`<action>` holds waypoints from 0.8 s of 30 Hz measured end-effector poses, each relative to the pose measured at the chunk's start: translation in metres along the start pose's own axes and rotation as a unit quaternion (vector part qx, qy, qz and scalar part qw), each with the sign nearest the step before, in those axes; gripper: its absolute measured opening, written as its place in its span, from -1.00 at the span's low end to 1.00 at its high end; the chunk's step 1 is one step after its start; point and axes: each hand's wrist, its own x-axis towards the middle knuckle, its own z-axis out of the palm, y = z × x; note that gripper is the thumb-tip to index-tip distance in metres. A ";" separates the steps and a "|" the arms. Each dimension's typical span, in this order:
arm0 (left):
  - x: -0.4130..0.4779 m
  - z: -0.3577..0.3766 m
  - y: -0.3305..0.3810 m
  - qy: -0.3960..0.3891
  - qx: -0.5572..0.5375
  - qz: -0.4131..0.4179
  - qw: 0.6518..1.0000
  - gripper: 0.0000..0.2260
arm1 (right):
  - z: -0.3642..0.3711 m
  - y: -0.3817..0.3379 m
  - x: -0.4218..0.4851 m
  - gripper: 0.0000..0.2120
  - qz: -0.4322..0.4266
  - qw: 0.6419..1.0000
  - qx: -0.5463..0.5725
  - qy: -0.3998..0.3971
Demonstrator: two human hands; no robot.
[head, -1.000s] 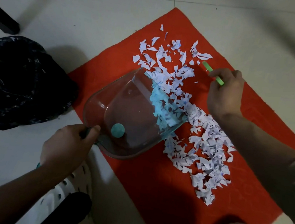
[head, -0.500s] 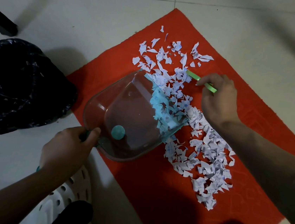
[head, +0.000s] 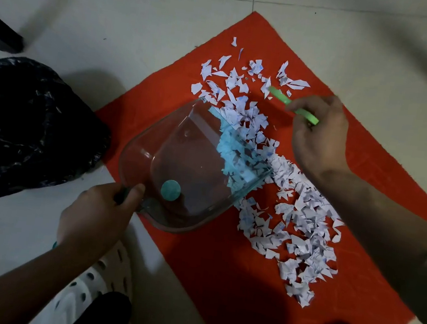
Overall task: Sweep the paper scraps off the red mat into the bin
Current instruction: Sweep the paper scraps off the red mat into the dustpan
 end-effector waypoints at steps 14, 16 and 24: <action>0.015 0.002 0.007 -0.037 -0.033 -0.004 0.999 -0.56 | 0.010 0.027 0.063 -0.80 0.013 0.994 -0.097 0.049; 0.017 0.002 0.010 -0.036 -0.035 -0.004 0.999 -0.56 | 0.013 0.033 0.067 -0.79 0.030 0.991 -0.127 0.022; 0.027 0.004 0.019 -0.040 -0.044 0.001 0.998 -0.56 | 0.002 0.015 0.049 -0.84 -0.006 0.999 -0.029 0.017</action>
